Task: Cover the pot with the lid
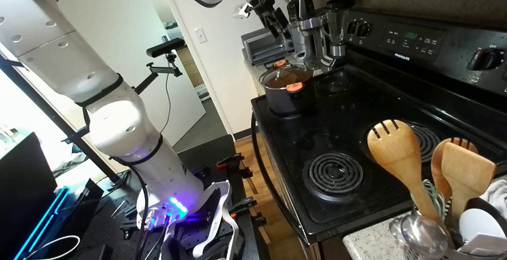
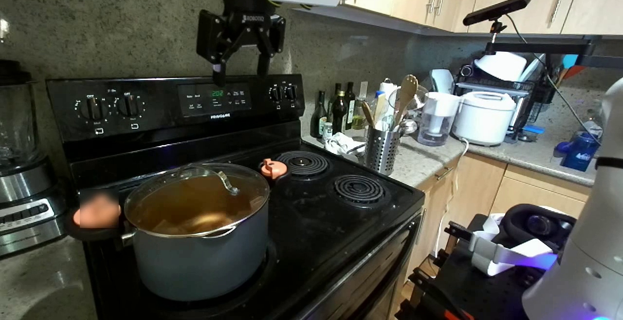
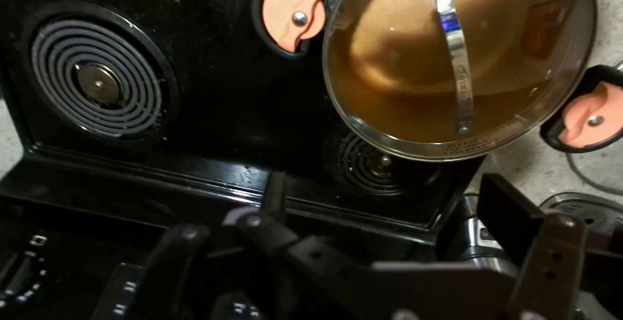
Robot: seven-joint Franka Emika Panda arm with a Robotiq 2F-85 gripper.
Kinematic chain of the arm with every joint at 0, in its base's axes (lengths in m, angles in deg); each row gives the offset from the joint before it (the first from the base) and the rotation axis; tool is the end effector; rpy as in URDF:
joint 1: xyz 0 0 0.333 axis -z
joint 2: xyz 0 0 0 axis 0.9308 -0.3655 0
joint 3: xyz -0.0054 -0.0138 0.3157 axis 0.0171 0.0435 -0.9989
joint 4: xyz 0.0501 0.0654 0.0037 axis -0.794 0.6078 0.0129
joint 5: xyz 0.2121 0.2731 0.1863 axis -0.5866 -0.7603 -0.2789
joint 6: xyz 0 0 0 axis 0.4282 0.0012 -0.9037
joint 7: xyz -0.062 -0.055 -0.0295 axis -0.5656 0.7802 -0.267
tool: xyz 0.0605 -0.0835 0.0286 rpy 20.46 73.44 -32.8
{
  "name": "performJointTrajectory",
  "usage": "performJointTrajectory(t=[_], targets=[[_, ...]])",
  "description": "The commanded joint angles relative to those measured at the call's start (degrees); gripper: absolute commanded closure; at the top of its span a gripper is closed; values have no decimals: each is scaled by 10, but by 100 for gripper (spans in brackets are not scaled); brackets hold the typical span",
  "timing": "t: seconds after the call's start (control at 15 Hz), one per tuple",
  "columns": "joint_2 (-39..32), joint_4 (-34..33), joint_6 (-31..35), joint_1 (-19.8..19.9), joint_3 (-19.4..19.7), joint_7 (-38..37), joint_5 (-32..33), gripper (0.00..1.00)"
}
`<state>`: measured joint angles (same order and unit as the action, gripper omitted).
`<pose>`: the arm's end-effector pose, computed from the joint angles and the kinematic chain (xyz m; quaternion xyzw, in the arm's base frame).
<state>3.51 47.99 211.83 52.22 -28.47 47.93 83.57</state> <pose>0.4723 0.2571 0.4650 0.9828 0.0818 0.1606 0.0403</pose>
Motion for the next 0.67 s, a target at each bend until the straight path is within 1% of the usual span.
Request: performJointTrajectory(t=[0.0,0.13,0.27,0.6], targets=[[45,69,26,41,1,-42,-5,0],[50,88,23,62,4,-51,-7,0],[50,102,21,75,8,-45,-21,0],[42,120,16,87,14,-38,-51,0]])
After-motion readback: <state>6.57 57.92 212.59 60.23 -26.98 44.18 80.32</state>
